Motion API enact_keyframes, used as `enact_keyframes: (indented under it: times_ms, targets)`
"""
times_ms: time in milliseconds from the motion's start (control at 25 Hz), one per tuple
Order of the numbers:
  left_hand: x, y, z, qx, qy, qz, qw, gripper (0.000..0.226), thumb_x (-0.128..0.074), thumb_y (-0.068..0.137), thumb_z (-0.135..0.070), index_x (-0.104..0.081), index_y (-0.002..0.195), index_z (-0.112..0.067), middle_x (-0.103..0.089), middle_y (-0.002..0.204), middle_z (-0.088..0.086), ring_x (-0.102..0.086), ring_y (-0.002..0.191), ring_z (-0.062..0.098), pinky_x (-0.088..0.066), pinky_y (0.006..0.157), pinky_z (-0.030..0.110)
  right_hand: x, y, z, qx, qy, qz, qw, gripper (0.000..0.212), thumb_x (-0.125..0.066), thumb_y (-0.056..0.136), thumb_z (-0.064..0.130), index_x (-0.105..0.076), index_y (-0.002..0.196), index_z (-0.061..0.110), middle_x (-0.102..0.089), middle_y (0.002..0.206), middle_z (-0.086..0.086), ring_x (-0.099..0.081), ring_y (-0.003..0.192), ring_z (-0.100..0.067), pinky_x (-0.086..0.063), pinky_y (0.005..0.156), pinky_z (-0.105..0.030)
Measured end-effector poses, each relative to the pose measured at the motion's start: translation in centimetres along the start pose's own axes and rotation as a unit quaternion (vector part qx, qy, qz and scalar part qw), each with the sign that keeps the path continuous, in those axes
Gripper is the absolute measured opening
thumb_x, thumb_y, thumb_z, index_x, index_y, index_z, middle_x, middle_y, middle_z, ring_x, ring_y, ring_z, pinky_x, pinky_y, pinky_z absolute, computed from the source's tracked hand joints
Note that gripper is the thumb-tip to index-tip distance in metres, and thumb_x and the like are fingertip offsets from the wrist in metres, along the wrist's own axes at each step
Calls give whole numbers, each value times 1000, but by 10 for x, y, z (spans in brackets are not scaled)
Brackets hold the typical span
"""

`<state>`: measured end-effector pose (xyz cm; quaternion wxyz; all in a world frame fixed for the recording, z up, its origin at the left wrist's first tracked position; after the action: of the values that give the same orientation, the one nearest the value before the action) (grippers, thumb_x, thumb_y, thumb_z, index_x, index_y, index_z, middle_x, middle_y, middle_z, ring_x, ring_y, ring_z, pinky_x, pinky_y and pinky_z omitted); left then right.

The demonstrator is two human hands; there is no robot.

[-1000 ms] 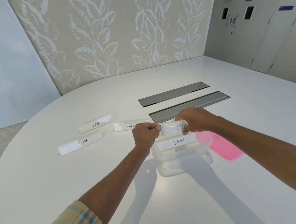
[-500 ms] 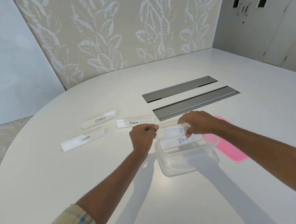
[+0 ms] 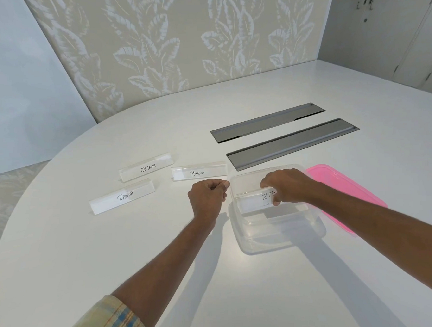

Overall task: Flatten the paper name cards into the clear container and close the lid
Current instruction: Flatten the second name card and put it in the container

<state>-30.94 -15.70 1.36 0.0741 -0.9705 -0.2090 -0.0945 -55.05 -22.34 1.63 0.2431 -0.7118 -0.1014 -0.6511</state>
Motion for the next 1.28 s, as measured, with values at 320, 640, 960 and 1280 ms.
enact_keyframes:
  times_ms: [320,640,960,1280]
  targets:
    - [7,4,8,1,2,-4,1000,14,-83,84,-16,-82,71,-22,-78,67,0,-69,57,13,-68,78,40,-16,6,6,-2,-15,13,1000,63,-85,80,24,-64,138,29,-67,135,7,-63,122,-24,-49,88,-37]
    - [15,6,11,2,-1,5,1000,13,-84,85,-17,-82,73,-18,-78,67,0,-68,55,11,-69,73,37,-3,1,8,-23,-32,-16,999,70,-86,83,35,-59,148,31,-63,146,9,-60,135,-22,-51,97,-39]
    - [52,14,16,14,-27,-23,999,11,-81,87,-17,-81,76,-17,-79,69,2,-68,56,12,-66,75,37,81,-8,16,-74,93,-159,980,38,-80,93,41,-73,128,28,-76,128,3,-69,119,-25,-52,93,-37]
    - [167,37,29,43,-65,-131,988,23,-61,92,-16,-80,79,-18,-82,86,-3,-68,66,13,-65,83,38,119,55,102,-45,300,-189,934,30,-81,90,45,-79,109,23,-77,106,6,-72,100,-18,-59,89,-38]
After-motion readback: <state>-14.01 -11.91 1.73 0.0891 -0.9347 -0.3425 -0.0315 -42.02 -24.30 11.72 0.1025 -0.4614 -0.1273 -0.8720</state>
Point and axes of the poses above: each hand's wrist, its own y-axis towards the middle knuckle, its own x-axis out of the back of the hand, z = x × y, the point moved 7 cm from there along y, towards the middle knuckle
